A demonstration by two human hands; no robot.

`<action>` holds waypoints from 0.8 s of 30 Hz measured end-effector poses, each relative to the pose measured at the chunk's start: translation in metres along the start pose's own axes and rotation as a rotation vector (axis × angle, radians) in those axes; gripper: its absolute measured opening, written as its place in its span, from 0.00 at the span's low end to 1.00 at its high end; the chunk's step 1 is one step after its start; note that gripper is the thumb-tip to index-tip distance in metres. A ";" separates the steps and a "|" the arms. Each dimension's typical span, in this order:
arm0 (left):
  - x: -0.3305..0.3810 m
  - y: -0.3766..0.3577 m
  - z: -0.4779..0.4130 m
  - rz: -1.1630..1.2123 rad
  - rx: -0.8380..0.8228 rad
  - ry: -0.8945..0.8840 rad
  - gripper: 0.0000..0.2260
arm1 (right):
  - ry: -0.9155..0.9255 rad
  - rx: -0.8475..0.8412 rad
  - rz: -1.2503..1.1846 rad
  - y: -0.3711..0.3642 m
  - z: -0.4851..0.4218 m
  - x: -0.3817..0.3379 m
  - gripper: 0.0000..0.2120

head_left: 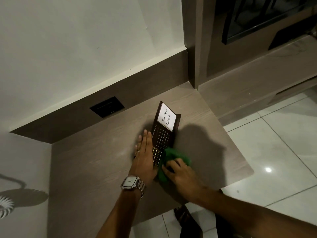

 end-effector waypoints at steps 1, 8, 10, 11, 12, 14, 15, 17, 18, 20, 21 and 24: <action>0.000 0.000 0.001 0.000 0.002 -0.003 0.53 | 0.018 0.009 0.012 0.005 -0.005 0.009 0.32; 0.000 0.001 0.001 -0.026 0.031 -0.020 0.54 | -0.271 0.140 0.169 0.087 -0.096 0.124 0.22; -0.001 0.000 0.001 -0.017 0.028 -0.021 0.54 | -0.367 0.123 0.178 0.099 -0.115 0.143 0.19; -0.001 0.000 0.002 -0.013 0.028 -0.022 0.54 | -0.424 0.122 0.173 0.102 -0.121 0.147 0.18; -0.001 0.000 0.001 -0.011 0.027 -0.021 0.54 | -0.462 0.130 0.179 0.103 -0.123 0.146 0.17; -0.001 0.000 0.001 -0.012 0.028 -0.019 0.54 | -0.434 0.132 0.232 0.092 -0.114 0.128 0.19; -0.001 0.001 0.001 -0.013 0.029 -0.019 0.54 | -0.393 0.126 0.234 0.082 -0.102 0.112 0.22; -0.001 0.002 0.001 -0.006 0.030 -0.016 0.53 | -0.307 0.065 0.171 0.062 -0.074 0.076 0.27; -0.001 0.002 0.002 -0.004 0.031 -0.016 0.53 | -0.271 0.051 0.137 0.058 -0.065 0.066 0.29; 0.000 0.002 0.002 -0.008 0.029 -0.017 0.52 | -0.269 0.092 0.116 0.066 -0.073 0.078 0.30; 0.001 0.001 0.002 -0.008 0.024 -0.013 0.52 | -0.309 0.139 0.122 0.077 -0.083 0.090 0.28; 0.000 0.002 0.002 0.007 0.025 0.010 0.52 | -0.522 0.357 -0.103 0.112 -0.106 0.126 0.22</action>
Point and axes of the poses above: each hand's wrist, its own z-axis away from the middle knuckle, its own y-axis out of the back of the hand, x = y × z, the point moved 5 cm from there along -z, towards the middle knuckle, and after that the axes turned 2 degrees about y, right-handed, at the moved point
